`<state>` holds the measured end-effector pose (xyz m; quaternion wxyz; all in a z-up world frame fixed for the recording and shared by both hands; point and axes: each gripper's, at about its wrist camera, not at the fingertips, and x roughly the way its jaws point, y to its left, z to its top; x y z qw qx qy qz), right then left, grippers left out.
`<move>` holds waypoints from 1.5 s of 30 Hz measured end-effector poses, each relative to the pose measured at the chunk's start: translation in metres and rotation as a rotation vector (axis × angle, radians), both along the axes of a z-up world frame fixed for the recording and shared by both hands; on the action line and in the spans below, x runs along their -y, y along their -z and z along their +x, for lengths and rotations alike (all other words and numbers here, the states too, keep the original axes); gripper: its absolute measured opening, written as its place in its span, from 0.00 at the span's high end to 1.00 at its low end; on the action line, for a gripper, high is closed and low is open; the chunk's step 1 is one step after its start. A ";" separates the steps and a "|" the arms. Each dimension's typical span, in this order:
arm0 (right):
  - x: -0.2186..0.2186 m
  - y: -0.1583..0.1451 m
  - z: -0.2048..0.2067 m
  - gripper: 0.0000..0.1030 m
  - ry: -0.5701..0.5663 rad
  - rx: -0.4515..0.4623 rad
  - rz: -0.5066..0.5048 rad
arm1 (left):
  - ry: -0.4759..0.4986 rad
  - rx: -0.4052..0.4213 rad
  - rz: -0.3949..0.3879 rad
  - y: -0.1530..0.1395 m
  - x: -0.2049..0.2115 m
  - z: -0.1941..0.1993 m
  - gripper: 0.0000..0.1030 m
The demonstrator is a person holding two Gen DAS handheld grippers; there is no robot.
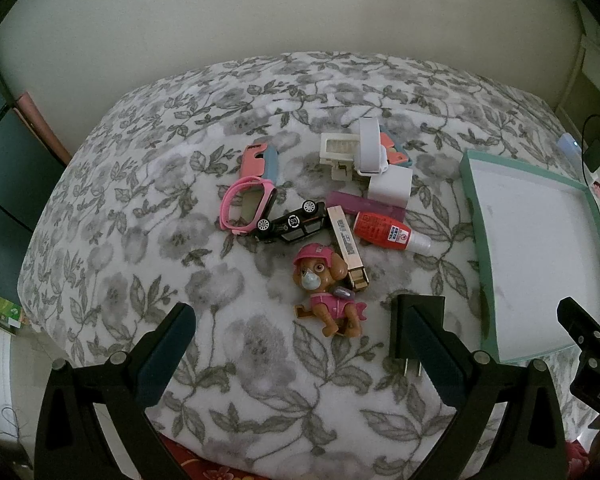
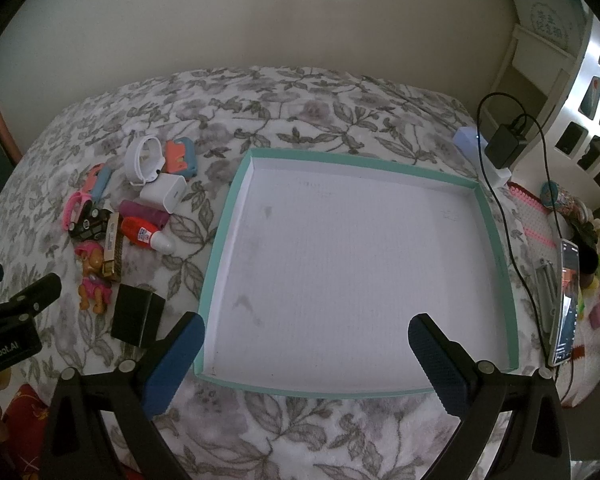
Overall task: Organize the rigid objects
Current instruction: 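Lower the left tool to the pink dog figure while the right tool approaches the black charger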
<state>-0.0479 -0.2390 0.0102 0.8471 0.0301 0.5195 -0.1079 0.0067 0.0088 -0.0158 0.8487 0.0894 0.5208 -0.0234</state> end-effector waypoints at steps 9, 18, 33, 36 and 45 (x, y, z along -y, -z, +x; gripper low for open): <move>-0.006 -0.017 0.003 0.00 -0.041 0.034 -0.003 | -0.086 -0.038 -0.004 -0.013 -0.019 0.023 0.00; -0.040 -0.027 0.045 0.00 -0.100 0.024 0.105 | -0.207 -0.116 -0.071 -0.019 -0.040 0.057 0.00; -0.061 0.037 0.076 0.00 -0.084 -0.137 0.145 | -0.184 -0.291 -0.073 0.061 -0.012 0.081 0.00; -0.054 0.045 0.075 0.00 -0.056 -0.157 0.154 | -0.151 -0.295 -0.033 0.071 -0.002 0.083 0.00; -0.059 0.040 0.070 0.00 -0.098 -0.132 0.118 | -0.084 -0.307 0.098 0.083 -0.008 0.066 0.00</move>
